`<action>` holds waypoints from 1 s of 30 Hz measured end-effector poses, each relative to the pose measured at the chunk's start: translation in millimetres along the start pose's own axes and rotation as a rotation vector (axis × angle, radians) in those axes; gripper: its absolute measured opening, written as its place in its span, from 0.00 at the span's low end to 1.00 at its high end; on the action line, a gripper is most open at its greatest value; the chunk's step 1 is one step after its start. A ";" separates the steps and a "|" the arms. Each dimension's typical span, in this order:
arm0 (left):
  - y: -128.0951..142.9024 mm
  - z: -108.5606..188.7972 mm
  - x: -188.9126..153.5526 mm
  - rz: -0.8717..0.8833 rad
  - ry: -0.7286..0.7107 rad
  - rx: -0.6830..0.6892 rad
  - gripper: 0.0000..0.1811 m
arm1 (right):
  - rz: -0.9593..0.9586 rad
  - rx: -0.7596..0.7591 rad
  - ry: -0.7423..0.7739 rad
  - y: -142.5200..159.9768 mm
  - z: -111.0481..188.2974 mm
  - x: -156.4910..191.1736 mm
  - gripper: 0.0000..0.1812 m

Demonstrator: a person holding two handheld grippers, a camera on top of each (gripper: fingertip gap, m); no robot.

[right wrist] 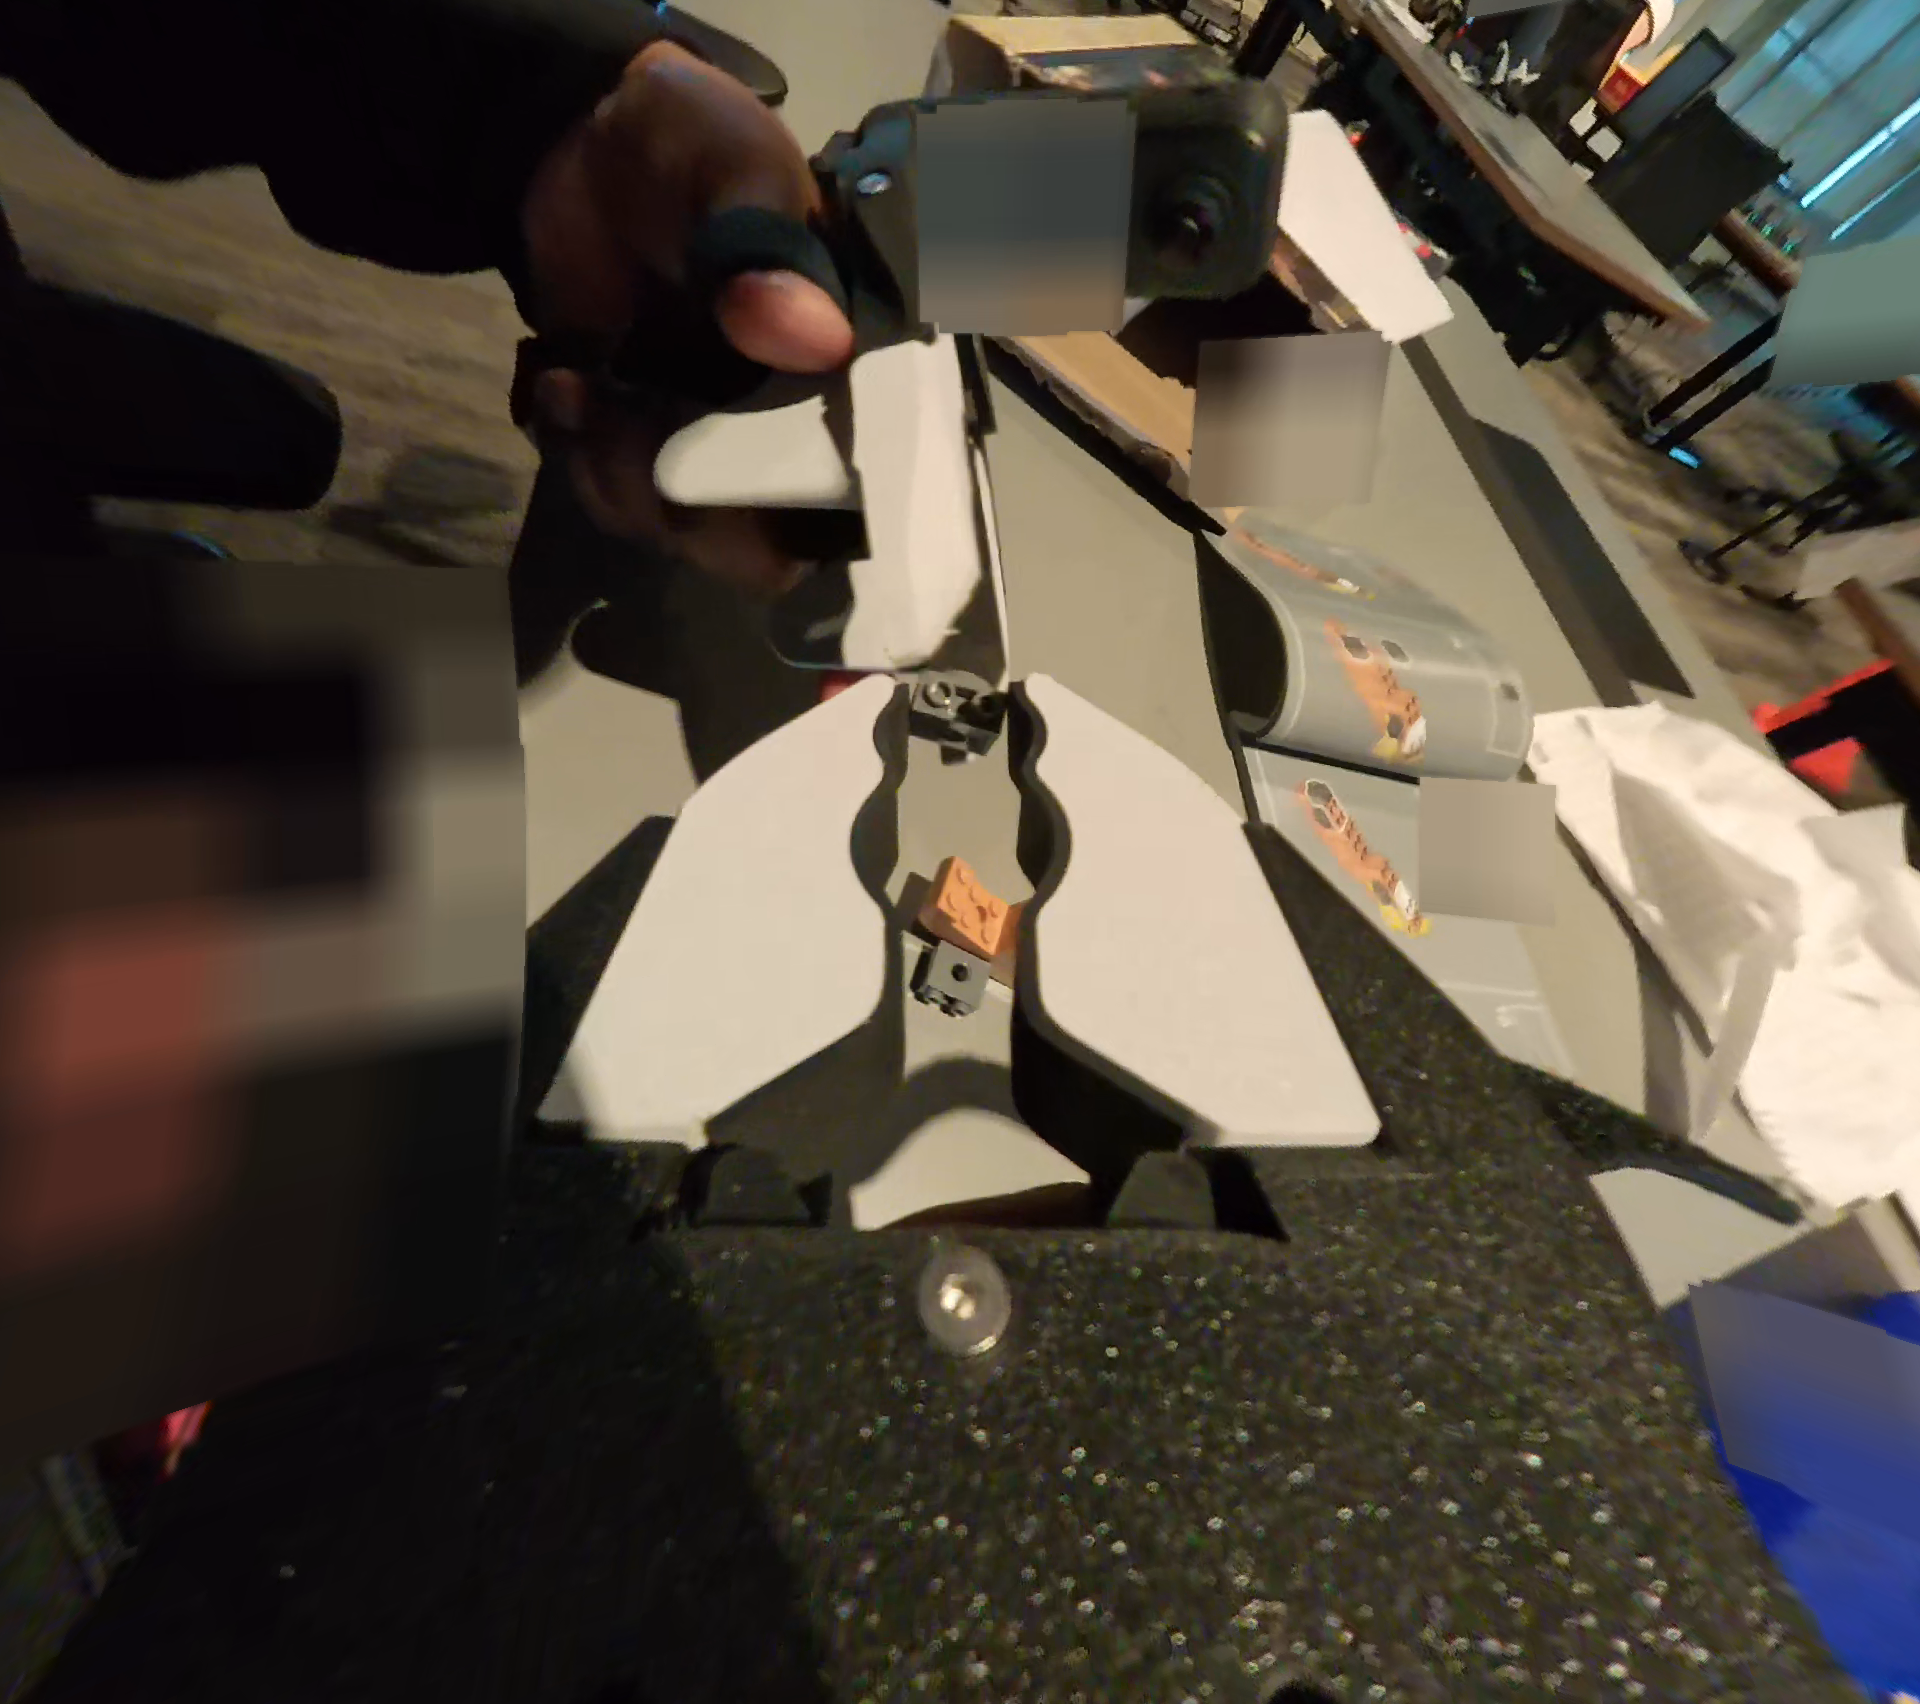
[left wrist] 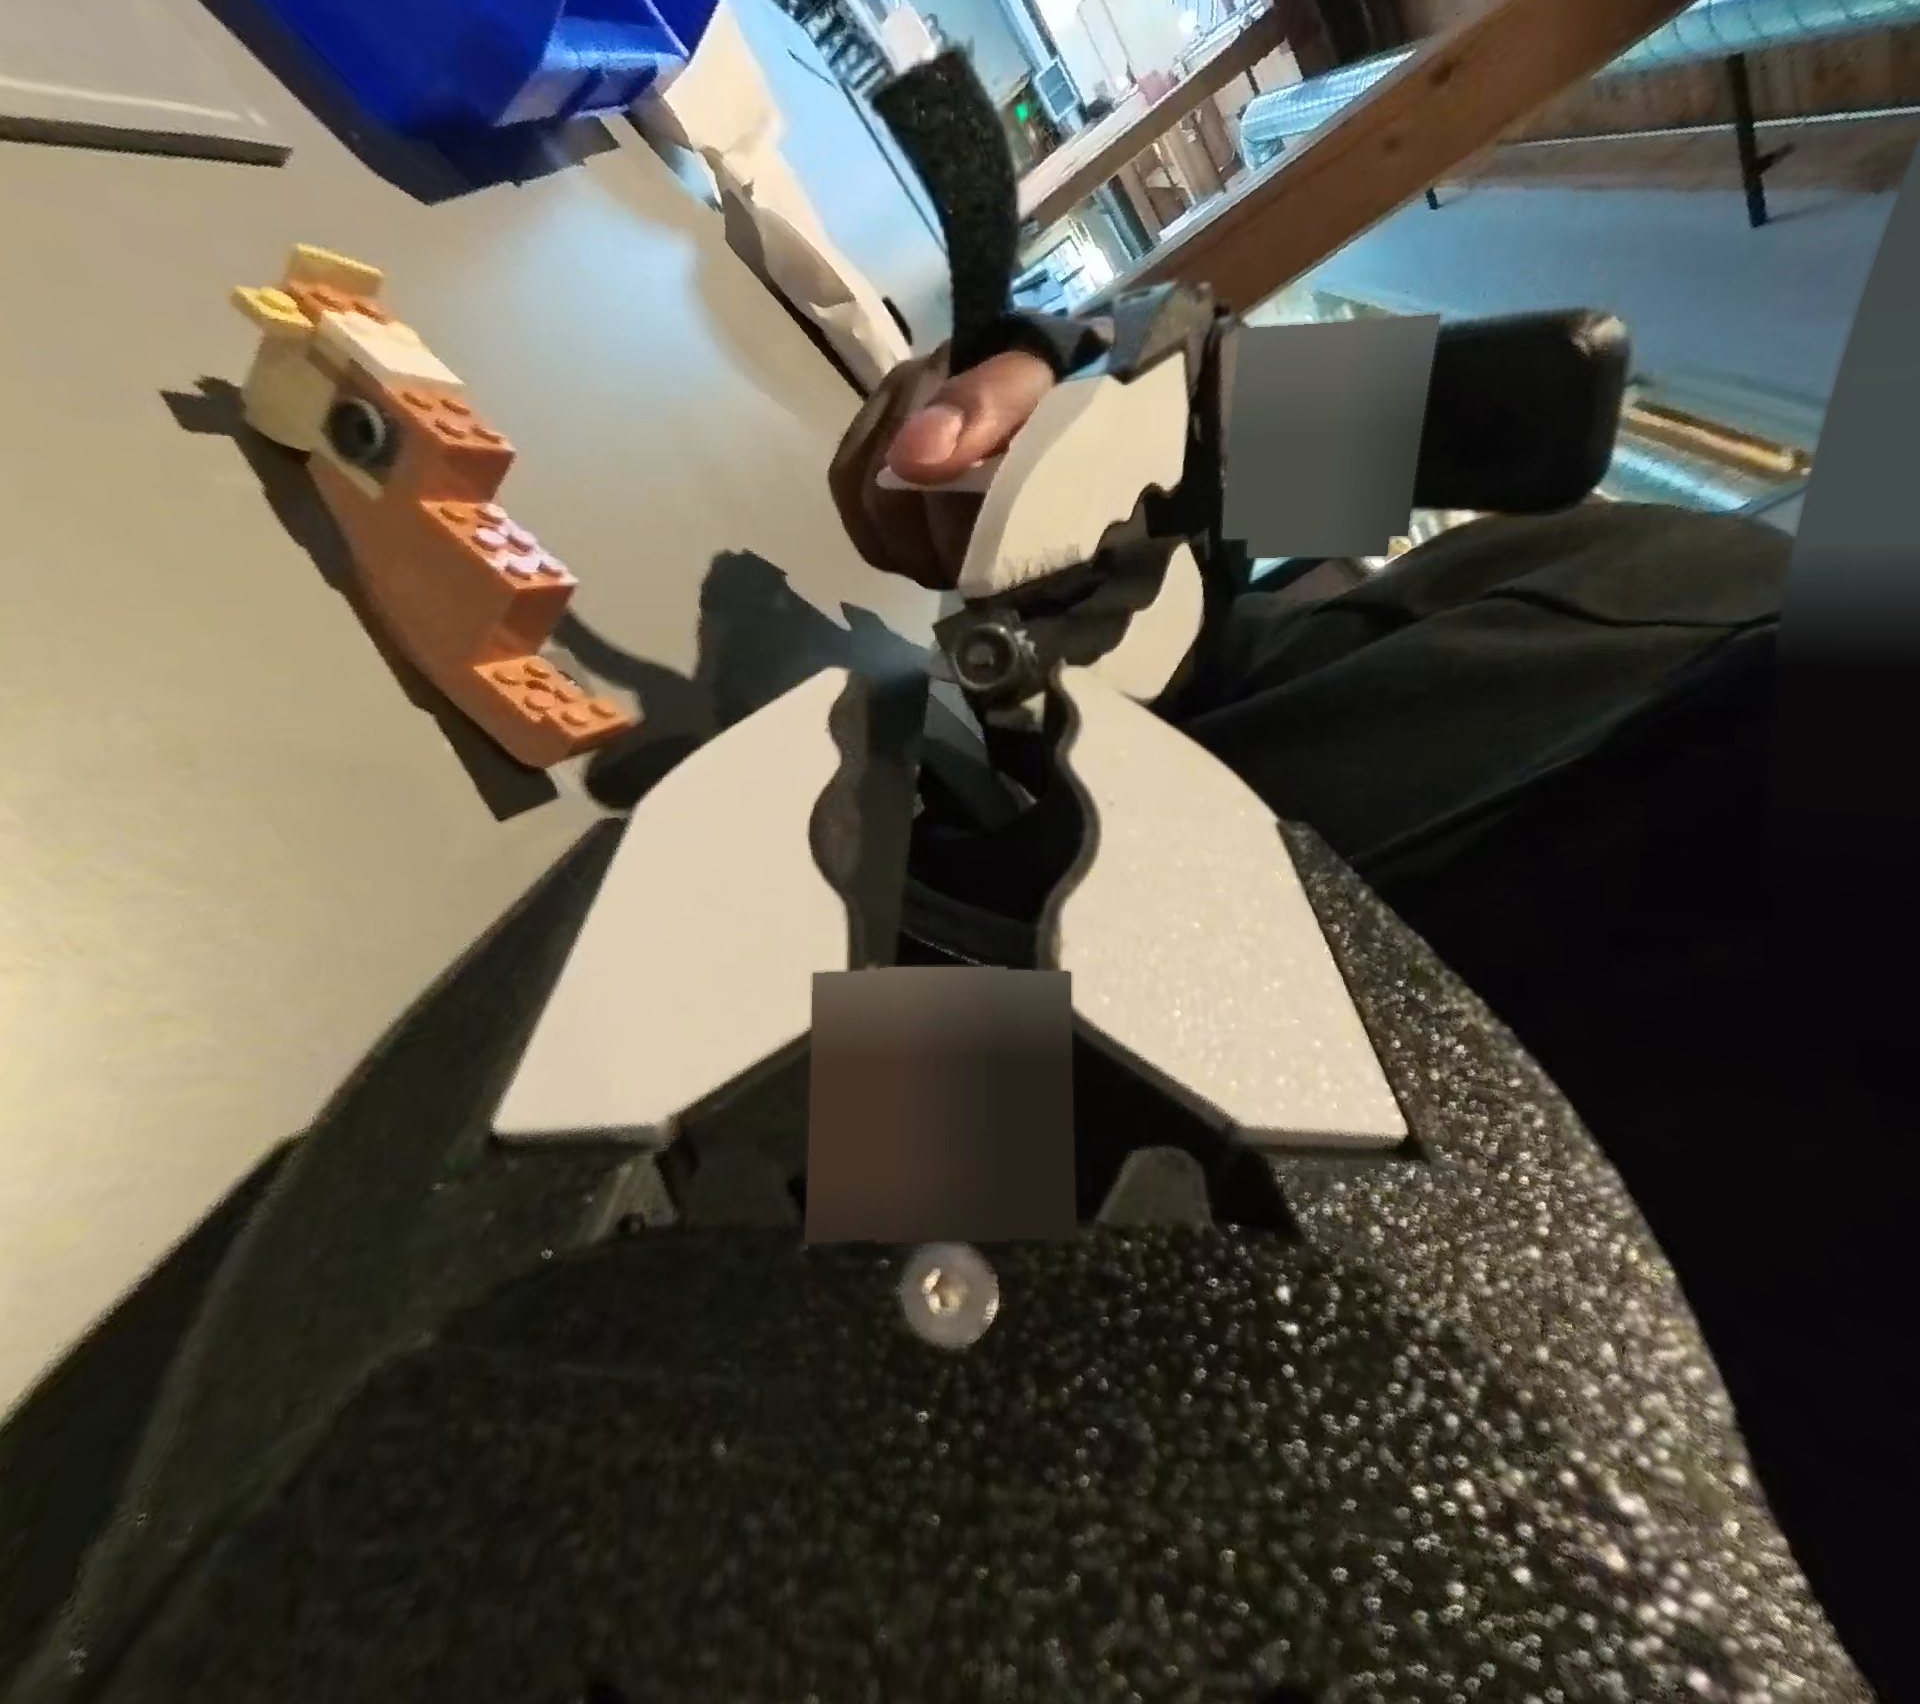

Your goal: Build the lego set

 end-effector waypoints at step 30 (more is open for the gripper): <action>7.4 30.1 8.2 -0.014 -0.195 -0.257 0.09 | -0.432 0.496 -0.019 67.5 -22.1 -11.6 0.17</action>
Point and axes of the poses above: each gripper's, where its closed fingertips meet, z back along the fingers, y out of its underside, x = y × z across the jaws, the point moved 7 cm from there along z, back along the fingers, and after that the axes turned 2 degrees about -z, right-handed, at the moved point
